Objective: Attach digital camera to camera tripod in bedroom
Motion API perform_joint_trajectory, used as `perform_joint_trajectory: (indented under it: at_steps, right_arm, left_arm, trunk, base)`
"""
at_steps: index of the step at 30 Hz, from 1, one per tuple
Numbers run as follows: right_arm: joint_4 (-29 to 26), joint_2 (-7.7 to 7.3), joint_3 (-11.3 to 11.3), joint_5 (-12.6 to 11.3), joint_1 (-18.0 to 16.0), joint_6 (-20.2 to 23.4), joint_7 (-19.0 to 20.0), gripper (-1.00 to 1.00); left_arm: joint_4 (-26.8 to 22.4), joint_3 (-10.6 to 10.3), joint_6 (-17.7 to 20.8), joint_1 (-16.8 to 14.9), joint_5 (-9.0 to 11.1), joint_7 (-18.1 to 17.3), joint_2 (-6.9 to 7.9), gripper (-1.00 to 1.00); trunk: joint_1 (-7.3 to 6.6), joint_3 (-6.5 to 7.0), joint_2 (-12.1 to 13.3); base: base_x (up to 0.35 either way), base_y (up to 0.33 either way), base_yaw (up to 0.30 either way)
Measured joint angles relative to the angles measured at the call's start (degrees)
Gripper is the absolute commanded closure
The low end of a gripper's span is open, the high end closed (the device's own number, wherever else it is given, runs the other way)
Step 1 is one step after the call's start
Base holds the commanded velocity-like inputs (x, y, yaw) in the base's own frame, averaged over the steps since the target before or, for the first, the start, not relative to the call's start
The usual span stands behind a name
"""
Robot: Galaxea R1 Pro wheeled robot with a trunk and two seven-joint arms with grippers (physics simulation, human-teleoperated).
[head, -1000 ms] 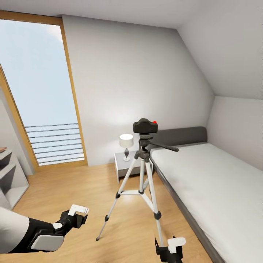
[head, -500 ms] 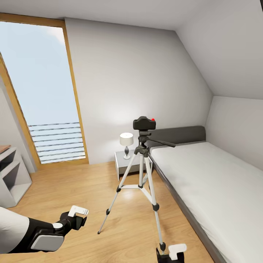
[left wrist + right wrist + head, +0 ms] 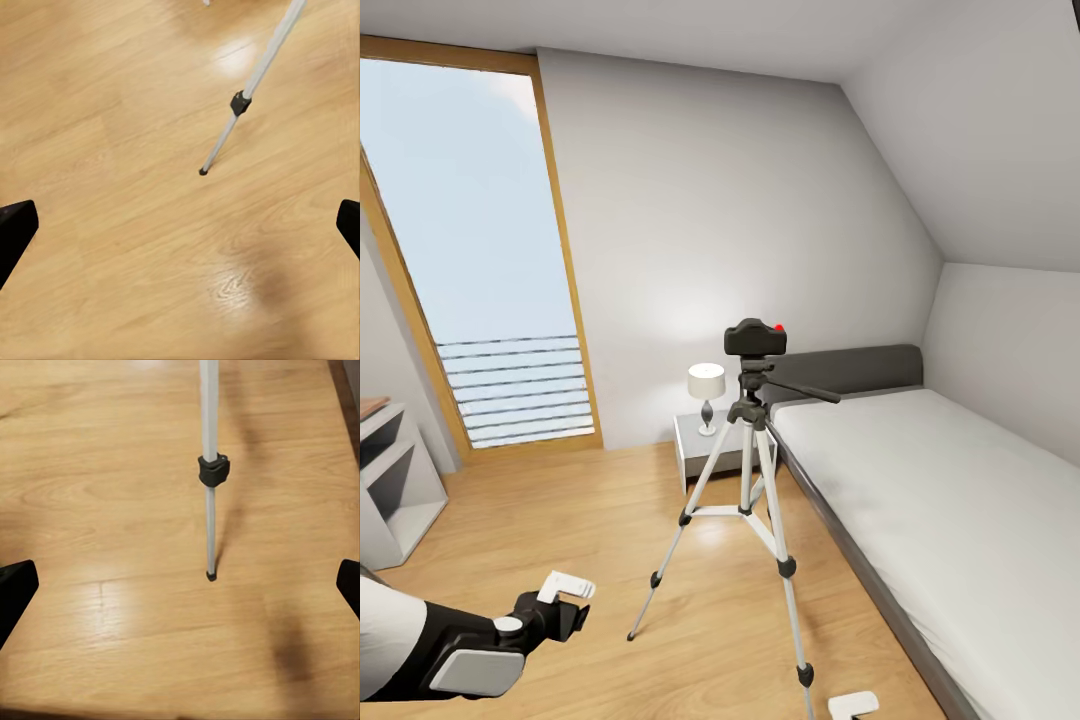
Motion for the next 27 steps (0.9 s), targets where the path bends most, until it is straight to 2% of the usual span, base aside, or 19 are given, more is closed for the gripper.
perform_joint_trajectory:
  at_steps: [3,7,9,11,21,24,26,27]
  right_arm:
    - [0.0,0.0,0.0,0.0,0.0,0.1,0.0,-1.0]
    - [0.0,0.03,0.0,0.0,0.0,0.1,0.0,-1.0]
    - [0.0,0.03,0.0,0.0,0.0,0.0,0.0,-1.0]
    - [0.0,0.03,0.0,0.0,0.0,0.1,0.0,-1.0]
    - [0.0,0.03,0.0,0.0,0.0,0.1,0.0,-1.0]
    - [0.0,0.04,0.0,0.0,0.0,0.1,0.0,-1.0]
    - [0.0,0.04,0.0,0.0,0.0,0.1,0.0,-1.0]
    - [0.0,0.04,0.0,0.0,0.0,0.1,0.0,-1.0]
  left_arm:
    - [2.6,0.1,0.0,0.0,0.0,-0.2,-0.1,-1.0]
    - [7.6,0.2,-0.1,0.0,0.0,-0.3,-0.95,-1.0]
    - [11.6,0.3,-0.1,0.0,0.0,-0.3,-2.53,-1.0]
    - [13.3,0.3,-0.1,0.0,0.0,-0.3,-3.47,-1.0]
    - [15.1,0.3,0.0,0.0,-0.1,-0.4,-5.75,-1.0]
    - [15.0,0.3,-0.1,0.0,-0.1,-0.4,-6.03,-1.0]
    - [14.9,0.3,0.0,0.9,-0.1,-0.4,-6.11,-1.0]
    - [14.9,0.3,0.0,2.3,0.0,-0.4,-6.13,-1.0]
  trunk:
    - [0.0,0.0,0.0]
    - [0.0,0.0,0.0]
    - [0.0,0.0,0.0]
    - [0.0,0.0,0.0]
    - [0.0,0.0,0.0]
    - [0.0,0.0,0.0]
    - [0.0,0.0,0.0]
    - [0.0,-0.01,0.0]
  base:
    - [0.0,0.0,0.0]
    - [0.0,0.0,0.0]
    - [0.0,0.0,0.0]
    - [0.0,0.0,0.0]
    - [0.0,0.0,0.0]
    - [0.0,0.0,0.0]
    - [0.0,0.0,0.0]
    - [0.0,0.0,0.0]
